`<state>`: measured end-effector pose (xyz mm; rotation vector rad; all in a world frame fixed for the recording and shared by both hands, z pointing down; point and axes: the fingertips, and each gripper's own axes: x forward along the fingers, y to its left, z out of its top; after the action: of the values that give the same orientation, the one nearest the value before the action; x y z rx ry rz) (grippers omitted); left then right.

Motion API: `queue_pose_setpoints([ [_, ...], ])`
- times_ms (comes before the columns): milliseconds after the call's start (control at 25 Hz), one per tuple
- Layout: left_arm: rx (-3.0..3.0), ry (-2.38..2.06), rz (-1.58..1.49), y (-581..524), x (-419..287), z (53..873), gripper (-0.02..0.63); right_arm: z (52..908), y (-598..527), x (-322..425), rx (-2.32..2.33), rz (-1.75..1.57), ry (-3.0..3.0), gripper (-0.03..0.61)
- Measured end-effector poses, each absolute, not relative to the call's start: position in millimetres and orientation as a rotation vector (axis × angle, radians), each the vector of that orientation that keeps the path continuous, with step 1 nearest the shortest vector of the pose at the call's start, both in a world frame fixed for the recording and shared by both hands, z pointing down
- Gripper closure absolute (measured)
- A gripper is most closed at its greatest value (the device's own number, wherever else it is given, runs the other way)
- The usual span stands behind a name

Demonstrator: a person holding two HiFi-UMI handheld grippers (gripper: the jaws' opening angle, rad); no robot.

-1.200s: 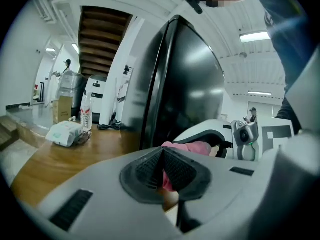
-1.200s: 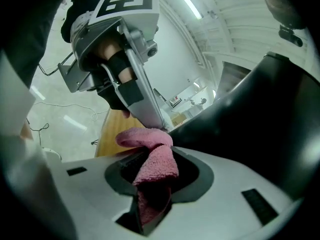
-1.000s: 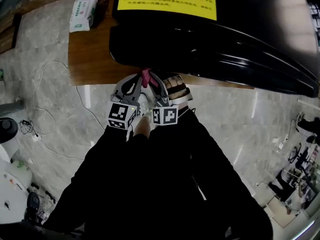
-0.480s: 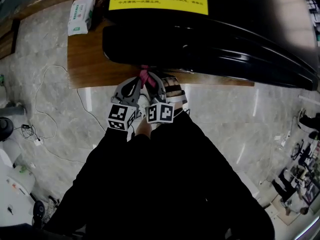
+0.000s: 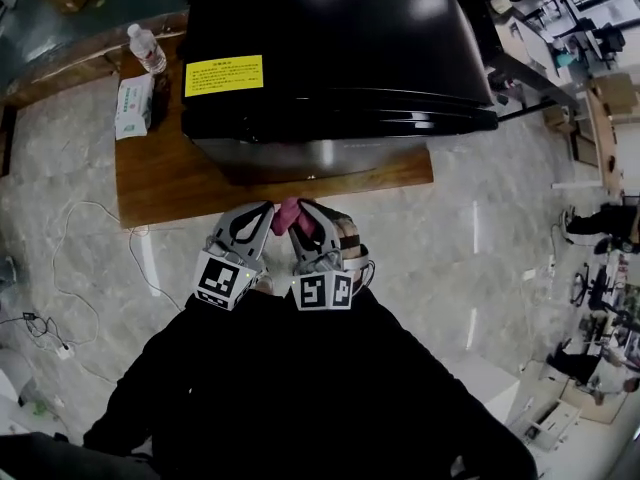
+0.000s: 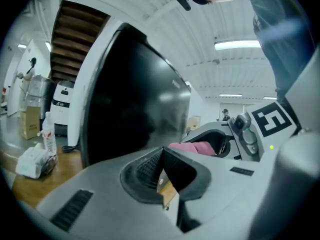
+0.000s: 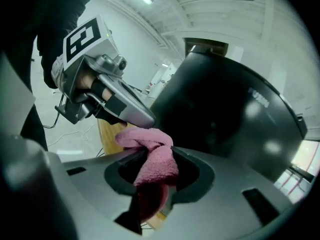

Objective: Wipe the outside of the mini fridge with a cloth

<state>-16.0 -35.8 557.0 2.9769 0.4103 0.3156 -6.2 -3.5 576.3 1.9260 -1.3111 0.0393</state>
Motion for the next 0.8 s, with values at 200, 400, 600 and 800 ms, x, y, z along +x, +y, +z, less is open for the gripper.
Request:
queue_pose_setpoints([
  [200, 2.959, 0.581, 0.223, 27, 18, 499, 0.607, 519, 52, 31, 2.050, 0.006, -1.165, 0.440],
  [400, 2.973, 0.648, 0.103, 82, 56, 447, 0.607, 447, 106, 84, 2.132, -0.138, -1.033, 0.440],
  [600, 3.015, 0.619, -0.001, 121, 83, 400, 0.607, 365, 143, 123, 2.182, -0.368, -0.939, 0.440],
  [800, 3.064, 0.450, -0.008, 143, 100, 380, 0.607, 350, 157, 146, 2.127, -0.497, -1.012, 0.440],
])
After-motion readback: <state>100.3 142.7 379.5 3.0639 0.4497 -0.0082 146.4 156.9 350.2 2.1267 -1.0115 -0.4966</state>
